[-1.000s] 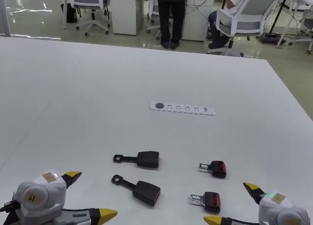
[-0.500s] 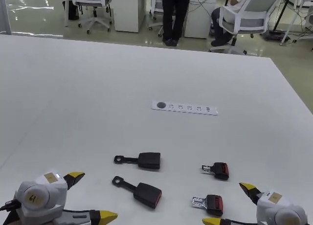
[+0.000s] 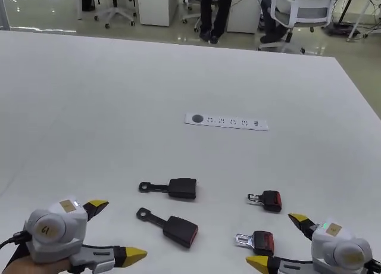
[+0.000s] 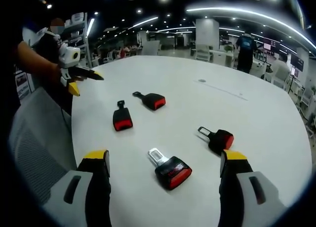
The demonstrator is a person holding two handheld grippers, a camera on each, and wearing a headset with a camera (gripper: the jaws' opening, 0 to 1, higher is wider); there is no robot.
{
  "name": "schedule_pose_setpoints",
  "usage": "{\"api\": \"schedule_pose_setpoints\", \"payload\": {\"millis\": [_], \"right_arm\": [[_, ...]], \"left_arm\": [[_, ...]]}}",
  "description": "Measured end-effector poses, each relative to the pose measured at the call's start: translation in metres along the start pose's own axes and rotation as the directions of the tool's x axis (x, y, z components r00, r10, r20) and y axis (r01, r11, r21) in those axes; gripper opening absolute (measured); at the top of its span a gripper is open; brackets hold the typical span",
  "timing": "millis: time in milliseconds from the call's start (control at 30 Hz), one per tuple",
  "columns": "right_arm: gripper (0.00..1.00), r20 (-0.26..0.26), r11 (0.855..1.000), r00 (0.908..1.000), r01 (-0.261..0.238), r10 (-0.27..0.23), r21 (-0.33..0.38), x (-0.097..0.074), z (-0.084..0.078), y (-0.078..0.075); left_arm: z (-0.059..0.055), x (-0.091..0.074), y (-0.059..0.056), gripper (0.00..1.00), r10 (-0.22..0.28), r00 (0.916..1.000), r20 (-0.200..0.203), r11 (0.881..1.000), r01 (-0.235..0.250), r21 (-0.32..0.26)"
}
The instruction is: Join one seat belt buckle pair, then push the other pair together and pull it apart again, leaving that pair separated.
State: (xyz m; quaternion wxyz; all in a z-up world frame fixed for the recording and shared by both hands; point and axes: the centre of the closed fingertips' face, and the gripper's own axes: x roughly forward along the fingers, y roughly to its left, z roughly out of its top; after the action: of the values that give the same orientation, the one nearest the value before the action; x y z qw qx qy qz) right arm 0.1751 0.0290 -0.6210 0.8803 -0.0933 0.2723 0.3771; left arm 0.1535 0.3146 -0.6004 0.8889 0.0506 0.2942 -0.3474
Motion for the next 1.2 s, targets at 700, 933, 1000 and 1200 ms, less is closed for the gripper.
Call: {"api": "schedule_pose_setpoints", "payload": {"millis": [700, 933, 1000, 1200], "right_arm": [[0.91, -0.058, 0.997, 0.9952, -0.079, 0.079, 0.001, 0.011, -0.015, -0.002], [0.89, -0.075, 0.996, 0.9928, -0.094, 0.093, -0.004, 0.015, -0.019, -0.003], [0.88, -0.082, 0.995, 0.9915, -0.102, 0.101, -0.009, 0.017, -0.021, -0.003], [0.87, -0.093, 0.993, 0.9886, -0.121, 0.118, -0.018, 0.019, -0.022, -0.006]], "left_arm": [[-0.001, 0.023, -0.011, 0.88, -0.090, 0.9931, -0.075, 0.994, 0.094, 0.048], [-0.003, 0.032, -0.011, 0.87, -0.117, 0.9882, -0.099, 0.990, 0.124, 0.073], [-0.002, 0.034, -0.011, 0.86, -0.126, 0.9862, -0.107, 0.987, 0.136, 0.084], [-0.004, 0.040, -0.010, 0.85, -0.153, 0.9794, -0.131, 0.978, 0.169, 0.120]]}}
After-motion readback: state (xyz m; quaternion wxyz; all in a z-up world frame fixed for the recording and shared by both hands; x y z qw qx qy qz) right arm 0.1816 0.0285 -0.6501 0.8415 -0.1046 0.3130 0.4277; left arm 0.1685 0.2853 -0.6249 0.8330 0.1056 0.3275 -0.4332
